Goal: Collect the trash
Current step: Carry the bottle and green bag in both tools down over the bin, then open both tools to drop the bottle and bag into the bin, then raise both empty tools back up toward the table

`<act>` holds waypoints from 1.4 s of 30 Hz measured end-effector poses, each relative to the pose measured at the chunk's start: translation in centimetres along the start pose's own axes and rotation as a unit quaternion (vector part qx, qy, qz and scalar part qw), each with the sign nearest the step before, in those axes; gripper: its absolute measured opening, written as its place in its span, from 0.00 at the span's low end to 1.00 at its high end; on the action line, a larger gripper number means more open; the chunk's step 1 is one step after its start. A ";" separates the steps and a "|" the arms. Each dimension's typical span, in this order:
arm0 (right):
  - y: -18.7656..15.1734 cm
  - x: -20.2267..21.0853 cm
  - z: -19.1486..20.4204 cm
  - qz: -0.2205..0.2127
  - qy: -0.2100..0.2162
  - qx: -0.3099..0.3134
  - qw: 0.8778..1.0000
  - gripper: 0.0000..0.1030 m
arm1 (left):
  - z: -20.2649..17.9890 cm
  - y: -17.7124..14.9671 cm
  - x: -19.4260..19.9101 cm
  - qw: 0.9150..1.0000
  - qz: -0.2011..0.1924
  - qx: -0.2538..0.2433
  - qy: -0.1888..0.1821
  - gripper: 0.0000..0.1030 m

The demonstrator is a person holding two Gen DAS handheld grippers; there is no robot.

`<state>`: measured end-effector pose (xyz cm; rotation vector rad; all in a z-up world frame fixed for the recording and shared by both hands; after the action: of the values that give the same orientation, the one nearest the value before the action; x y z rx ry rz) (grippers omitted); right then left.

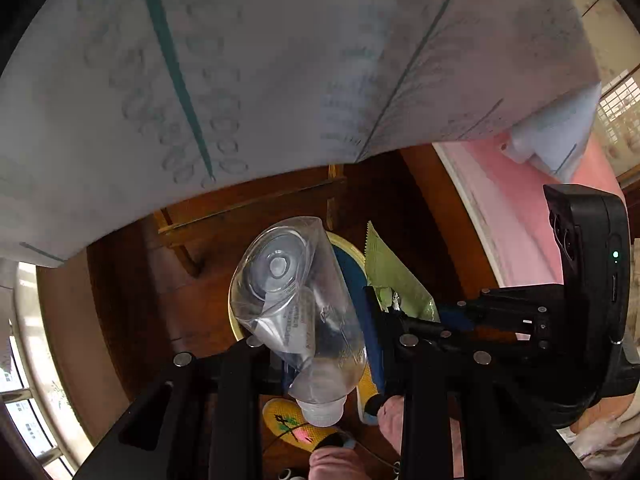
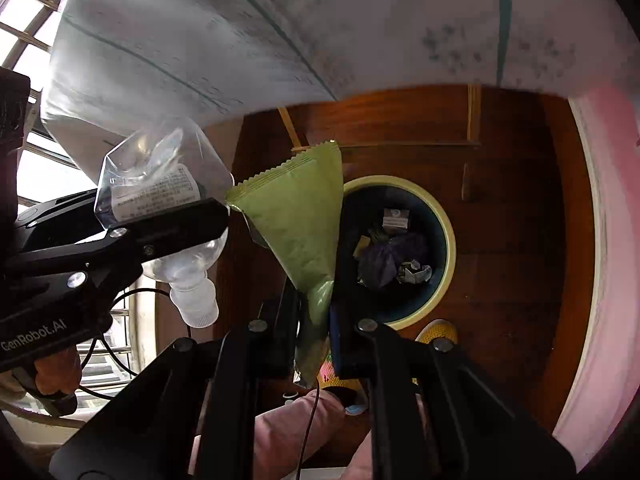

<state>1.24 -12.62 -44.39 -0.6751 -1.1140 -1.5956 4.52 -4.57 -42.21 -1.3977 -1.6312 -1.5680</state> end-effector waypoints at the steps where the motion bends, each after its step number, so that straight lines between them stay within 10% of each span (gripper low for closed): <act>1: -0.6 -1.2 -0.8 0.004 -0.003 -0.002 1.000 0.10 | 0.5 -0.5 -1.3 1.000 0.004 0.001 -0.001 0.27; 8: -3.4 -8.4 -5.2 0.021 -0.015 -0.025 0.999 0.10 | 2.1 -3.2 -7.9 1.000 0.023 -0.012 -0.015 0.37; 11: -3.6 -10.3 -7.0 0.028 -0.014 -0.041 0.999 0.14 | 2.2 -4.1 -9.8 0.999 0.032 -0.020 -0.020 0.65; 13: -3.8 -11.2 -8.1 0.022 -0.016 -0.049 0.998 0.38 | 2.4 -4.7 -10.5 0.999 0.029 -0.026 -0.020 0.81; 29: -4.7 -11.3 -8.9 0.018 -0.018 -0.052 0.998 0.51 | 2.9 -3.1 -9.7 0.999 -0.006 -0.054 0.004 0.82; 42: 0.8 0.9 -2.6 -0.011 -0.028 -0.035 0.999 0.53 | -0.9 4.3 5.6 0.995 -0.088 -0.048 0.018 0.82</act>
<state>1.97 -15.42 -44.43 -0.7596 -1.1133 -1.6492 5.98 -4.27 -35.30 -1.2929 -1.7180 -1.7822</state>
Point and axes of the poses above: each gripper's, at about its wrist camera, not at the fingertips, and x roughly against the way its jaws point, z to its left, y to its top, the point moved 7 cm from there along -x, roughly the way its jaws point, and after that the axes turned 11 degrees about -z, right-handed, at the moved point
